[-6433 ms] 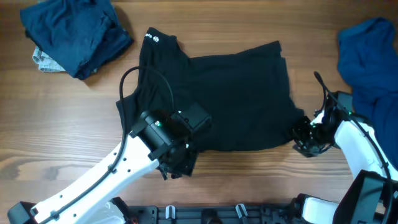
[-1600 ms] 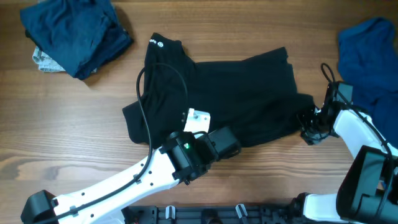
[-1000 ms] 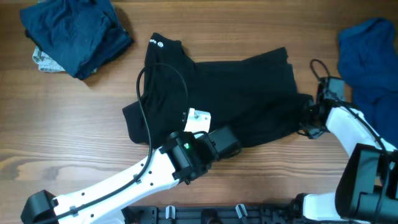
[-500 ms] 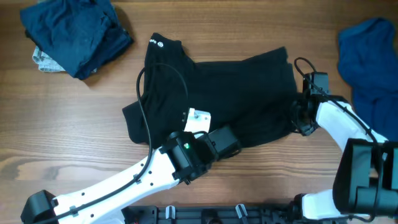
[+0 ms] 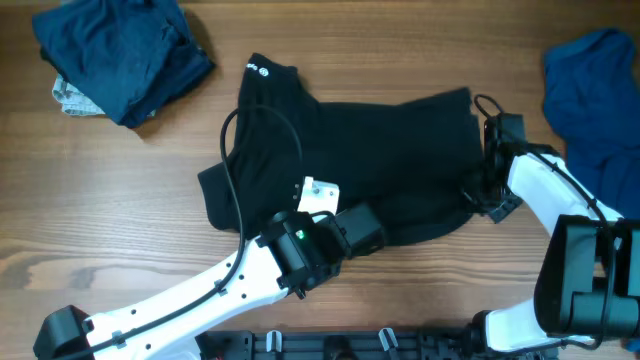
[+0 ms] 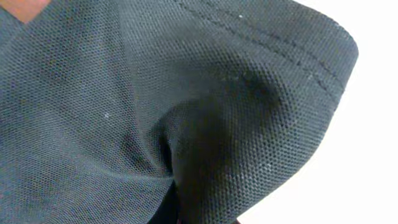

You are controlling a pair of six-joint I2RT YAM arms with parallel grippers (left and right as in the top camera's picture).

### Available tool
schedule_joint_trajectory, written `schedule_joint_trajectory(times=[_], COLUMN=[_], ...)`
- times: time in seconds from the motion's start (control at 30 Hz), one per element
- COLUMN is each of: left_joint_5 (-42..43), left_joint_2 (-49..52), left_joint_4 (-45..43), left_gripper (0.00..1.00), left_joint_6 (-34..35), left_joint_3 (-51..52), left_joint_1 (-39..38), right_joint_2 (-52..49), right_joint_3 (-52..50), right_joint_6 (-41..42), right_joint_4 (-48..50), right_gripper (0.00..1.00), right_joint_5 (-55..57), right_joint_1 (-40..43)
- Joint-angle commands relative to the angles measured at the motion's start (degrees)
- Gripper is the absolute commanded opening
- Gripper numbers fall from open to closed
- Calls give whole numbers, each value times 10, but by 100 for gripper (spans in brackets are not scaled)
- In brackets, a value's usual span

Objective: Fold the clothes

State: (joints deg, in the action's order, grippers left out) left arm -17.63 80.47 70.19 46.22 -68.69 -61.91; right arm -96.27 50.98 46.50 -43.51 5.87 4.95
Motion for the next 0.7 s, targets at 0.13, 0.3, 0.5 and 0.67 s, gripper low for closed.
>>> schedule_joint_trajectory(times=[0.13, 0.3, 0.5, 0.67], left_joint_5=[-2, -61, -142, -142], left_joint_2=[-2, -2, -1, 7], left_joint_4=[-10, -39, -63, -70], left_gripper=[4, 4, 4, 5], left_joint_6=[7, 5, 5, 5], left_joint_3=[1, 1, 1, 2], left_joint_1=[-2, -2, 41, 108], right_joint_2=[35, 40, 39, 39], right_joint_3=[43, 73, 73, 73], right_joint_6=[14, -28, -29, -29], right_joint_4=[-83, -86, -88, -96], right_gripper=[6, 9, 10, 11], right_joint_5=[34, 21, 28, 30], right_joint_1=[2, 1, 2, 2])
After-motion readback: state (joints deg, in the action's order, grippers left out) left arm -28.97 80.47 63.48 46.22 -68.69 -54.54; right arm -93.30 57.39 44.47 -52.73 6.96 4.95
